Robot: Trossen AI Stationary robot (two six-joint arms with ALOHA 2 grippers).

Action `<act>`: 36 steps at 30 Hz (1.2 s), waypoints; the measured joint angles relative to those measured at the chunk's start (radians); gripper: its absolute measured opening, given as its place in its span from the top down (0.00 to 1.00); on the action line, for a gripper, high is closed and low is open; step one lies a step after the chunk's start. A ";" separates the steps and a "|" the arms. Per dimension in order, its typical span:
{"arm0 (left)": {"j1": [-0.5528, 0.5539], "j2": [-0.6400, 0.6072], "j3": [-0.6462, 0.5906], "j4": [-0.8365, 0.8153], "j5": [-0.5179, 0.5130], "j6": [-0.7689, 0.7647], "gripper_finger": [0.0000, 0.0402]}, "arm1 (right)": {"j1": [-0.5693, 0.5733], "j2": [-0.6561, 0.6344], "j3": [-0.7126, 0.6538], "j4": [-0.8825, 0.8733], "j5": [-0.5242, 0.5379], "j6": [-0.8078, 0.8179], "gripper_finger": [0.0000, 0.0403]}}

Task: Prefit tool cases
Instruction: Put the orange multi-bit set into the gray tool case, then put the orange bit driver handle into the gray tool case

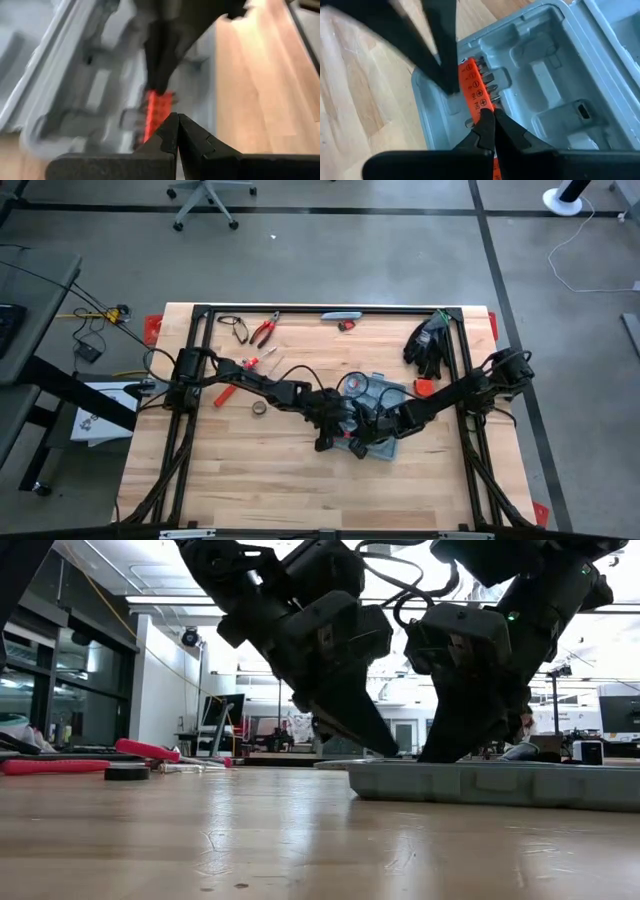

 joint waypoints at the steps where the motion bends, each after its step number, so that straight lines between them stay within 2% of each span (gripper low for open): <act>1: -0.003 0.003 0.001 0.003 -0.004 0.004 1.00 | 0.000 0.000 0.000 0.001 0.000 0.000 1.00; 6: -0.010 0.053 0.005 0.017 -0.068 -0.071 1.00 | 0.000 0.000 0.000 0.001 -0.001 0.000 1.00; 14: -0.003 0.098 0.007 0.026 0.009 -0.131 1.00 | 0.000 -0.002 -0.001 -0.004 -0.006 0.000 1.00; 18: -0.001 0.060 0.003 0.010 0.002 -0.136 1.00 | 0.000 -0.038 -0.003 -0.019 -0.002 -0.001 1.00; 25: 0.019 -0.081 -0.003 -0.027 -0.024 -0.112 1.00 | 0.003 -0.182 -0.003 -0.084 0.088 -0.011 1.00; 29: 0.026 -0.175 -0.002 -0.171 -0.099 -0.093 1.00 | 0.005 -0.270 -0.002 -0.158 0.123 -0.014 1.00; 34: 0.035 -0.293 -0.001 -0.451 -0.289 -0.057 1.00 | 0.029 -0.362 -0.002 -0.281 0.207 0.008 1.00; 36: 0.060 -0.320 -0.002 -0.541 -0.316 -0.049 1.00 | 0.043 -0.384 -0.001 -0.337 0.249 0.034 1.00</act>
